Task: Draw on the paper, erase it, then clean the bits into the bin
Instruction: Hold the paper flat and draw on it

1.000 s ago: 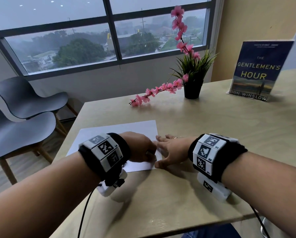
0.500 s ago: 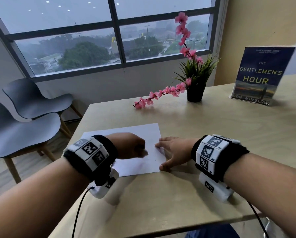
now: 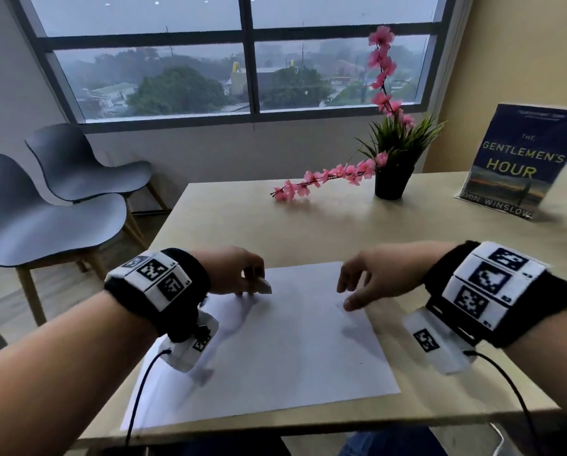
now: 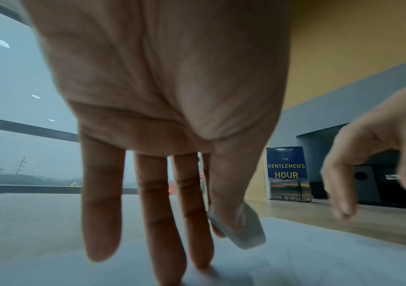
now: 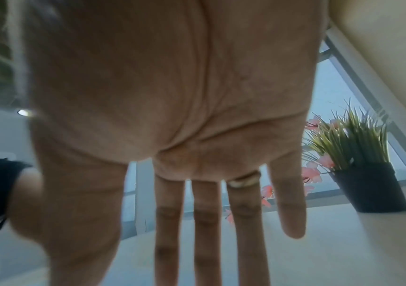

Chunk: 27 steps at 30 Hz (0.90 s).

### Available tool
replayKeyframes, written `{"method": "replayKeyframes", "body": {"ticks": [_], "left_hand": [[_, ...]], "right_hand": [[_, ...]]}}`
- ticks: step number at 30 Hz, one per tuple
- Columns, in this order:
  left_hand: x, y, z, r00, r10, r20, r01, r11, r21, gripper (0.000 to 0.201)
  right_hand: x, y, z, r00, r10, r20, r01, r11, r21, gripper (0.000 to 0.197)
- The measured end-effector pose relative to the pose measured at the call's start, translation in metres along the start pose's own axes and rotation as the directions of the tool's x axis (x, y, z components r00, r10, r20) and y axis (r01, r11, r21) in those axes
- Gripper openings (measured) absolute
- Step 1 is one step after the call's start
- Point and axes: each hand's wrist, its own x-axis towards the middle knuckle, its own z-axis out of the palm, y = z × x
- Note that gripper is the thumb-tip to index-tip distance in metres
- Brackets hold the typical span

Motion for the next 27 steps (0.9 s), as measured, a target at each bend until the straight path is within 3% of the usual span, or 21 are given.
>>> {"method": "replayKeyframes", "body": {"ticks": [4, 7, 11, 20, 24, 27], "left_hand": [[0.001, 0.004, 0.003, 1.0, -0.005, 0.002, 0.005, 0.999, 0.05, 0.024], [0.007, 0.008, 0.001, 1.0, -0.015, -0.007, 0.015, 0.998, 0.054, 0.022], [0.022, 0.01, -0.006, 0.994, -0.02, -0.108, 0.034, 0.992, 0.123, 0.037], [0.046, 0.017, -0.016, 0.994, 0.018, -0.104, 0.004, 0.978, 0.21, 0.031], [0.051, 0.018, -0.015, 0.997, 0.039, -0.073, -0.014, 0.949, 0.315, 0.024], [0.047, 0.014, -0.015, 0.995, 0.093, -0.017, -0.08, 0.918, 0.388, 0.029]], "right_hand": [[0.022, -0.016, -0.002, 0.995, 0.016, -0.102, -0.016, 1.0, -0.003, 0.065], [0.037, -0.027, 0.014, 0.998, 0.039, -0.05, -0.045, 0.992, -0.116, 0.085], [0.048, -0.029, 0.031, 0.999, 0.041, 0.028, -0.036, 0.985, -0.168, 0.097], [0.058, -0.024, 0.048, 0.999, 0.047, 0.021, -0.044, 0.993, -0.108, 0.1], [0.059, -0.026, 0.048, 0.998, 0.055, 0.032, -0.051, 0.994, -0.098, 0.096], [0.058, -0.028, 0.048, 0.997, 0.061, 0.044, -0.057, 0.995, -0.087, 0.099]]}}
